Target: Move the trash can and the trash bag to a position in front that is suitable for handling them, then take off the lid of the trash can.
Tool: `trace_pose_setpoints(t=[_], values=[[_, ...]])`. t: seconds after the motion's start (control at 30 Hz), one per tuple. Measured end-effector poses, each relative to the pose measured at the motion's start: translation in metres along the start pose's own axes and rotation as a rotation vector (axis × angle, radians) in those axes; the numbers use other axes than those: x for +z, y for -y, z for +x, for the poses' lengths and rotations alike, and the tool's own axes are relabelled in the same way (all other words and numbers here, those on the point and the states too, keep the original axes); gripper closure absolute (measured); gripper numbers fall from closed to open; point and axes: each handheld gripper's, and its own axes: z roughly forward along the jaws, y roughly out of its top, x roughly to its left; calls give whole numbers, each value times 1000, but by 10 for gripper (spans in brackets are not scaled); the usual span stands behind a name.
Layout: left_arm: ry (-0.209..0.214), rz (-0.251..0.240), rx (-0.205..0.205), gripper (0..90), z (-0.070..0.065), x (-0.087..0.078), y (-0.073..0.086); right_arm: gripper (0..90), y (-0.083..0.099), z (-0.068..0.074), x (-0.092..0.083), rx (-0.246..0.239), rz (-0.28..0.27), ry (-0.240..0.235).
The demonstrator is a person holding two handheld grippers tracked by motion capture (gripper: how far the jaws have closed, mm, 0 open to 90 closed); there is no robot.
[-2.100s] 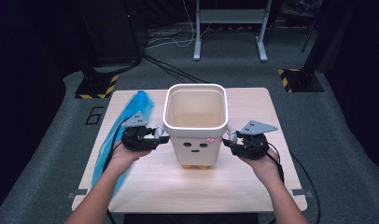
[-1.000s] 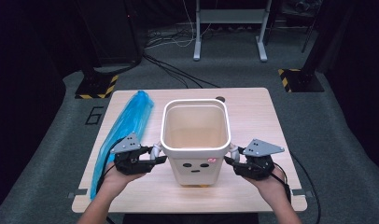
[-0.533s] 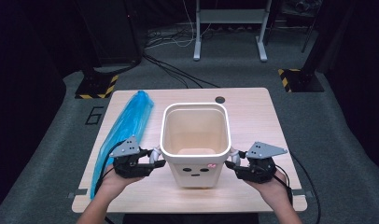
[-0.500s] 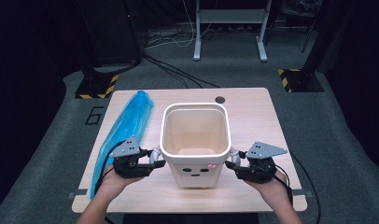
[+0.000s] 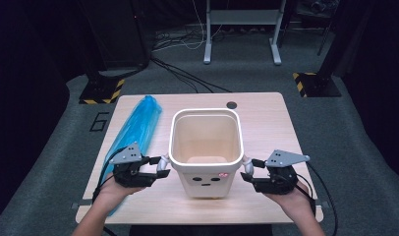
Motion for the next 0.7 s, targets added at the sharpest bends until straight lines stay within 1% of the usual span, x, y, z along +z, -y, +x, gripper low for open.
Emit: trace_pose_setpoints(t=[0.13, 0.2, 0.23, 0.3, 0.33, 0.4, 0.53, 0.6, 0.63, 0.7], values=[[2, 3, -60, 463, 3, -6, -2, 401, -1, 1, -12, 5, -10, -3], [4, 21, -75, 456, 2, -6, -4, 407, -3, 1, -16, 1, -8, 0], [0, 31, -82, 458, 2, -5, -5, 428, -4, 0, -18, 4, -3, -6], [-9, 43, -85, 440, 1, -5, -7, 444, -7, 0, -19, 7, 9, -13], [-17, 44, -82, 429, 1, -6, -9, 453, -8, -1, -20, 1, 15, -18], [-16, 45, -79, 415, 2, -9, -11, 454, -11, -2, -21, 10, 29, -39], [-15, 65, -71, 413, 1, -11, -15, 469, -16, -2, -26, -5, 30, -40], [-11, 66, -64, 418, 0, -13, -18, 465, -18, -3, -28, -11, 25, -44], [-15, 68, -65, 419, -1, -14, -19, 464, -19, -3, -30, -9, 22, -49], [-4, 62, -73, 428, -1, -16, -19, 459, -21, -3, -32, -7, 10, -60]])
